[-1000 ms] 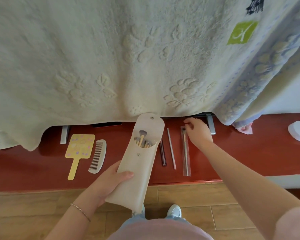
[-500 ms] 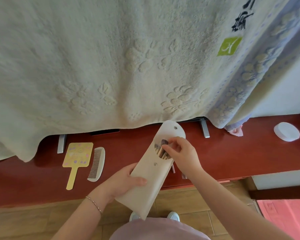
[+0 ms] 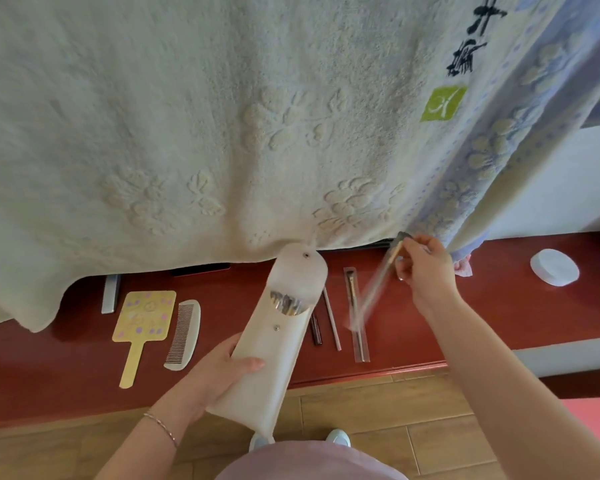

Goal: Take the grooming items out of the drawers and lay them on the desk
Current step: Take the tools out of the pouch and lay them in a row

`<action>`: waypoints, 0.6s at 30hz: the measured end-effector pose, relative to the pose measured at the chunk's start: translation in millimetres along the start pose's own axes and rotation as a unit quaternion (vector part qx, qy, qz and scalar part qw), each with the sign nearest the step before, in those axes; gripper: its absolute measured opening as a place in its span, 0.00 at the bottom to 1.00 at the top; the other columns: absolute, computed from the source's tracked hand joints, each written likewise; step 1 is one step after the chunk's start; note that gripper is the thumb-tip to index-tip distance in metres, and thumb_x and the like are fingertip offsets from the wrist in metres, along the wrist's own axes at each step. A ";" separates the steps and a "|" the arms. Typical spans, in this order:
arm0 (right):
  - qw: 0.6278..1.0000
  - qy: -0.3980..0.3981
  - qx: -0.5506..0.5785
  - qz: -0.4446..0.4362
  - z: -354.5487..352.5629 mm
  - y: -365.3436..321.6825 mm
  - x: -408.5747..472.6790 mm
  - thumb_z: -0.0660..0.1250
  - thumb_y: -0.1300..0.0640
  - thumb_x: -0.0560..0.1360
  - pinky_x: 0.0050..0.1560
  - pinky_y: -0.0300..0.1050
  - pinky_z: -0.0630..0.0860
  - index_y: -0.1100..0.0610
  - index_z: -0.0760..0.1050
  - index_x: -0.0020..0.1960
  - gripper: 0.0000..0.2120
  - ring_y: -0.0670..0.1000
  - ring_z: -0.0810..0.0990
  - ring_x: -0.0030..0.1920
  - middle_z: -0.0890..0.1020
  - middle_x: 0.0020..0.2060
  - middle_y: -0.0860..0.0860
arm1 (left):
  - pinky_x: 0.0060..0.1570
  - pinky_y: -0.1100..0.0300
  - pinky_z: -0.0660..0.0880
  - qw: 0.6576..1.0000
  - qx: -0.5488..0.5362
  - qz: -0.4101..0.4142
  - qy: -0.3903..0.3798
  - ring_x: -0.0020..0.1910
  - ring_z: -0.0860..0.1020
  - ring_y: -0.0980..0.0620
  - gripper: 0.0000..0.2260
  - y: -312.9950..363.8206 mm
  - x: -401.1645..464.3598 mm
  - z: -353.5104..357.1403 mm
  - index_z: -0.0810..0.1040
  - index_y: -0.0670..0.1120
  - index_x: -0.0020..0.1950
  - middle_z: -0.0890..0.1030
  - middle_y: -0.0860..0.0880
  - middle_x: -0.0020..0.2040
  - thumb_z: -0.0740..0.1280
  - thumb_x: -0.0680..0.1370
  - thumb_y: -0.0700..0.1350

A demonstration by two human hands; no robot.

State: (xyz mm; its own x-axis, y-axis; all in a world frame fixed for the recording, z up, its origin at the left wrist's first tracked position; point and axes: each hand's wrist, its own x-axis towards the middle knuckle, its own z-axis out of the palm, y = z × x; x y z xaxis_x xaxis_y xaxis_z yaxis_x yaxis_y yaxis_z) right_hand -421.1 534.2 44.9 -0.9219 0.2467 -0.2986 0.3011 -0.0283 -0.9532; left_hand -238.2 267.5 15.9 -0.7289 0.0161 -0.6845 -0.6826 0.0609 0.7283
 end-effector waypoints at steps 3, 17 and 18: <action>0.992 -0.032 -0.124 0.008 -8.8 14.1 18.8 0.63 0.58 0.75 0.29 0.42 0.69 0.55 0.74 0.51 0.05 0.48 0.71 0.25 0.77 0.33 0.52 | 0.46 0.50 0.79 0.999 -0.018 0.005 0.027 0.44 0.83 0.48 0.28 -3.3 -1.5 1.7 0.74 0.56 0.56 0.83 0.49 0.47 0.71 0.56 0.56; 0.914 -0.097 -0.394 -0.021 7.6 70.9 46.8 0.64 0.53 0.75 0.39 0.43 0.73 0.53 0.76 0.52 0.08 0.55 0.81 0.40 0.81 0.41 0.51 | 0.47 0.48 0.79 0.998 -0.030 -0.014 0.048 0.44 0.83 0.47 0.28 -12.2 -6.7 12.7 0.76 0.55 0.54 0.84 0.51 0.45 0.72 0.55 0.56; 0.912 -0.094 -0.398 -0.019 8.4 71.7 47.2 0.64 0.53 0.75 0.39 0.43 0.72 0.53 0.76 0.52 0.08 0.55 0.80 0.40 0.81 0.41 0.51 | 0.48 0.48 0.79 0.998 -0.030 -0.014 0.048 0.44 0.83 0.47 0.28 -12.0 -7.1 13.0 0.76 0.55 0.55 0.84 0.50 0.45 0.72 0.55 0.57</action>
State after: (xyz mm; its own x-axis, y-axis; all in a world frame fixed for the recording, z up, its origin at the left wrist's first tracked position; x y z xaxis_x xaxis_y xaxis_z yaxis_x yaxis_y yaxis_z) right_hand -445.1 535.7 -37.9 -0.9385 0.0592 -0.3403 0.2800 0.7075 -0.6489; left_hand -224.2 279.6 11.6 -0.7092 -0.0807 -0.7004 -0.7027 -0.0007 0.7115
